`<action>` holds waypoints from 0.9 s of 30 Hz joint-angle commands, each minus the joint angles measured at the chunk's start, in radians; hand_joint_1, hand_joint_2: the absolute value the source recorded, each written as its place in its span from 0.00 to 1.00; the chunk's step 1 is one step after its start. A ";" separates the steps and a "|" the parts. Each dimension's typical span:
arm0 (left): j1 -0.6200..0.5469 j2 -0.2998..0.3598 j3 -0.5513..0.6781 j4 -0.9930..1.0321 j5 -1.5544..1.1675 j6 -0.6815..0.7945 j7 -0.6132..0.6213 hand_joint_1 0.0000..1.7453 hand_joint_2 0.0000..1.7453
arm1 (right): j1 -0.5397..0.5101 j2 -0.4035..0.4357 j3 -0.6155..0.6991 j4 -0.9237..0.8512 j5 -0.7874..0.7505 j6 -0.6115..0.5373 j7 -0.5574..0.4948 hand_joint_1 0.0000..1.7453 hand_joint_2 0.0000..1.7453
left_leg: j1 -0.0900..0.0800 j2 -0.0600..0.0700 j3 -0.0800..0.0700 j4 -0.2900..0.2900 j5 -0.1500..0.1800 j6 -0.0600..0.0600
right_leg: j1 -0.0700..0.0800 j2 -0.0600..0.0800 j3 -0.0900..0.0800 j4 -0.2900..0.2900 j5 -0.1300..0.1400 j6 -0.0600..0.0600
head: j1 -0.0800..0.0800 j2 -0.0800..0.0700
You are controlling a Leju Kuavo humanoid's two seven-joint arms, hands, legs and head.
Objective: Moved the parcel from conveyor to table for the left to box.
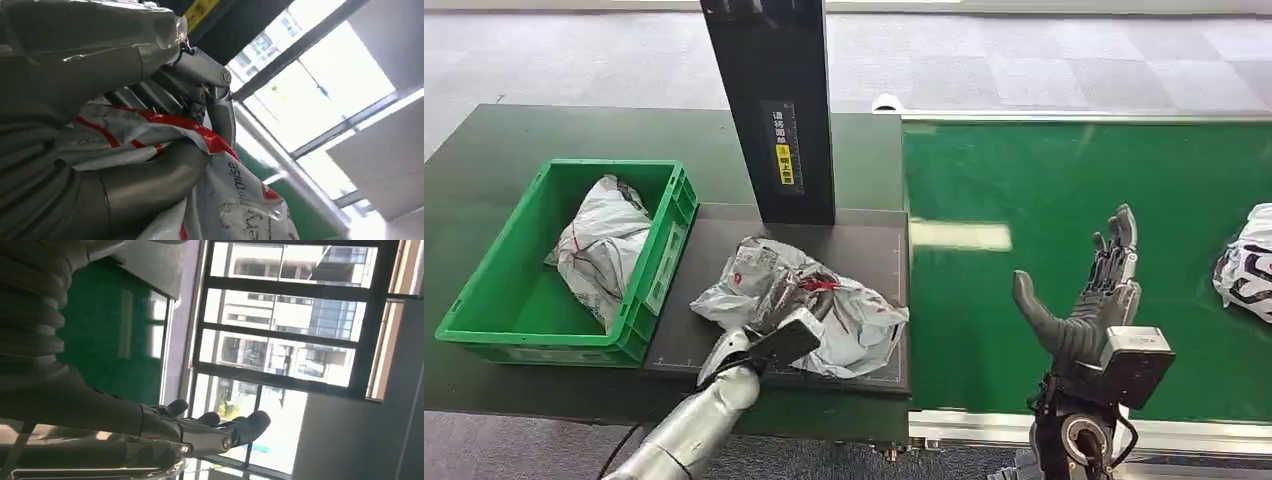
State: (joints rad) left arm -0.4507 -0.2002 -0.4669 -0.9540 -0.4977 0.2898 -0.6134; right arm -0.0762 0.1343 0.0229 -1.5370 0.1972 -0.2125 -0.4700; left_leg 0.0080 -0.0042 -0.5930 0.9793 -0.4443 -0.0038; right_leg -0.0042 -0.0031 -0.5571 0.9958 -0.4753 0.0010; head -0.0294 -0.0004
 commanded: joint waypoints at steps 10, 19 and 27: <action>-0.262 0.267 0.581 -0.143 0.099 0.062 0.177 1.00 1.00 | 0.039 0.009 -0.009 0.128 -0.078 0.009 -0.015 0.00 1.00 | 0.002 0.002 0.001 -0.002 0.001 -0.002 | 0.003 0.002 -0.001 -0.001 0.001 -0.001 | 0.000 0.000; -0.535 0.353 0.598 0.359 -0.100 0.208 0.272 1.00 1.00 | 0.028 0.018 -0.011 0.125 -0.081 -0.002 0.003 0.00 1.00 | 0.002 0.004 0.001 -0.001 0.003 -0.002 | 0.003 0.002 0.000 0.001 0.002 -0.003 | 0.000 0.000; -0.561 0.350 0.572 0.545 -0.198 0.223 0.303 1.00 1.00 | 0.027 0.010 -0.007 0.131 -0.085 -0.005 0.008 0.00 1.00 | 0.002 0.004 0.001 -0.001 0.002 -0.002 | 0.002 0.002 -0.001 0.001 0.002 -0.002 | 0.001 0.000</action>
State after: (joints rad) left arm -0.9067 0.1301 0.1167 -0.7464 -0.6619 0.5249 -0.3254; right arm -0.0181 0.1560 0.0000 -1.4744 0.1175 -0.2113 -0.4696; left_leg 0.0096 0.0006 -0.5942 0.9787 -0.4419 -0.0062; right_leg -0.0021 -0.0002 -0.5598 0.9971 -0.4734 -0.0017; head -0.0286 -0.0004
